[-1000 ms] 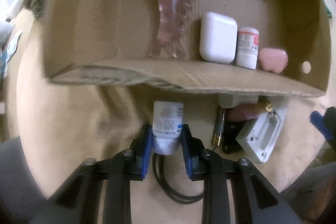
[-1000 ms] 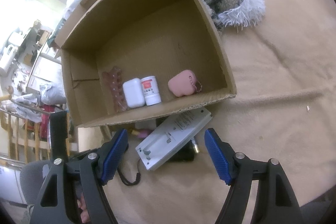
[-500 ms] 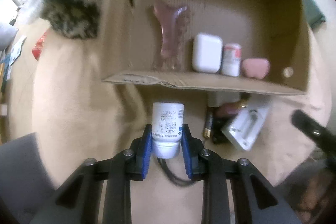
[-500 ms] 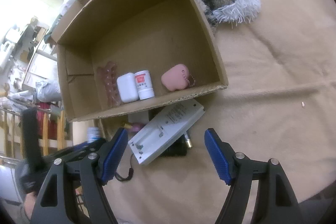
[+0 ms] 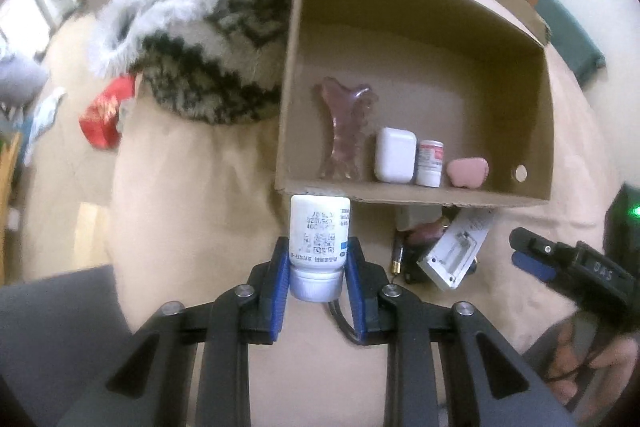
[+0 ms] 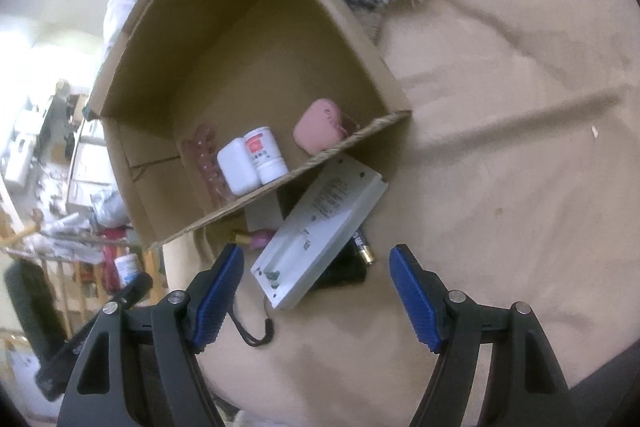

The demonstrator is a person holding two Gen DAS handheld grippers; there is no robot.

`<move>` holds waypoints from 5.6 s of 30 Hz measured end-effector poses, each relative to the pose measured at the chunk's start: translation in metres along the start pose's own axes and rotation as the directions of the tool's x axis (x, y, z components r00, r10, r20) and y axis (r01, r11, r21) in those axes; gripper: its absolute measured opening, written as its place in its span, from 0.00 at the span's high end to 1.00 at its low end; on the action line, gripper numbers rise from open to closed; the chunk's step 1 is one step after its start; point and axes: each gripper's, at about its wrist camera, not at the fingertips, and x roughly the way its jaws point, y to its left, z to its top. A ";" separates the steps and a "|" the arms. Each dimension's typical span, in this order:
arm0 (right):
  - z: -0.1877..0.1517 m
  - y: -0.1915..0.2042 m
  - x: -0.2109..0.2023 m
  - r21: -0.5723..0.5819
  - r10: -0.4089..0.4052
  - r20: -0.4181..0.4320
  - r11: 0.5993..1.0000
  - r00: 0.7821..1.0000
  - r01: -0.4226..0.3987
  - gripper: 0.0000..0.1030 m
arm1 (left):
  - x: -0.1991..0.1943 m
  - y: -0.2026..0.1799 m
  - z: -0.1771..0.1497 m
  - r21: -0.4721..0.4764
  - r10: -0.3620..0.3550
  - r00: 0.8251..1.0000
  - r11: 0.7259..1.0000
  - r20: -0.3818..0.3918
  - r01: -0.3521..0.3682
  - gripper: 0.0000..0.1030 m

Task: Organize rigid objects
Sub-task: 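Grasp the white cordless phone with right gripper while left holds the lotion tube, then carry the lotion tube and phone into the box with both grippers, then open both grippers to release the tube and phone inside the box, then withdraw both grippers from the box toward the remaining items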

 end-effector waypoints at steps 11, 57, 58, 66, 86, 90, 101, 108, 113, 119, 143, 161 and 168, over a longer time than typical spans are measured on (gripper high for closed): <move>0.008 -0.019 0.038 0.130 0.050 -0.020 0.990 0.999 -0.047 0.39 | 0.004 0.004 -0.003 -0.052 -0.053 0.998 0.997 -0.018 0.052 0.77; -0.020 0.088 -0.039 -0.271 0.116 0.051 0.958 0.992 -0.098 0.78 | -0.005 0.001 0.001 -0.044 0.006 0.999 0.999 0.050 -0.004 0.77; -0.015 0.093 -0.043 -0.291 0.115 0.062 0.952 0.991 -0.092 0.78 | -0.009 -0.002 0.005 -0.040 0.002 0.998 0.999 0.063 0.000 0.77; 0.029 0.119 -0.067 -0.418 0.107 0.147 0.908 0.983 -0.037 0.78 | -0.027 -0.023 0.046 0.016 -0.013 0.993 1.000 0.121 0.011 0.77; 0.097 0.104 0.014 -0.467 -0.001 0.135 0.882 0.991 0.065 0.78 | 0.046 -0.065 0.107 0.099 -0.005 0.995 0.995 0.103 -0.005 0.77; 0.097 0.101 0.022 -0.465 -0.018 0.121 0.882 0.993 0.073 0.78 | 0.055 -0.063 0.108 0.093 0.007 0.995 0.995 0.098 -0.016 0.77; 0.092 0.100 0.039 -0.463 -0.066 0.094 0.881 0.993 0.102 0.78 | 0.082 -0.057 0.106 0.082 0.028 0.999 0.996 0.035 -0.031 0.77; 0.091 0.103 0.044 -0.459 -0.090 0.085 0.880 0.992 0.119 0.78 | 0.090 -0.055 0.103 0.080 0.055 0.998 0.995 0.019 -0.056 0.77; 0.090 0.104 0.047 -0.464 -0.108 0.088 0.876 0.990 0.136 0.78 | 0.095 -0.064 0.102 0.081 0.065 0.998 0.995 0.011 -0.066 0.77; 0.090 0.104 0.048 -0.453 -0.113 0.083 0.881 0.990 0.139 0.78 | 0.103 -0.059 0.099 0.073 0.074 0.997 0.995 -0.004 -0.074 0.77; 0.101 0.104 0.018 -0.401 0.058 0.131 0.916 0.990 -0.001 0.26 | 0.088 -0.084 0.093 0.137 0.107 0.992 0.984 0.063 -0.115 0.37; 0.076 0.107 -0.032 -0.388 0.110 0.200 0.922 0.974 -0.024 0.26 | 0.027 -0.032 0.068 0.079 0.069 0.992 0.994 0.108 -0.078 0.36; 0.047 0.102 -0.052 -0.385 0.130 0.205 0.922 0.970 -0.042 0.26 | 0.021 -0.015 0.037 0.041 0.068 0.995 0.997 0.067 -0.071 0.36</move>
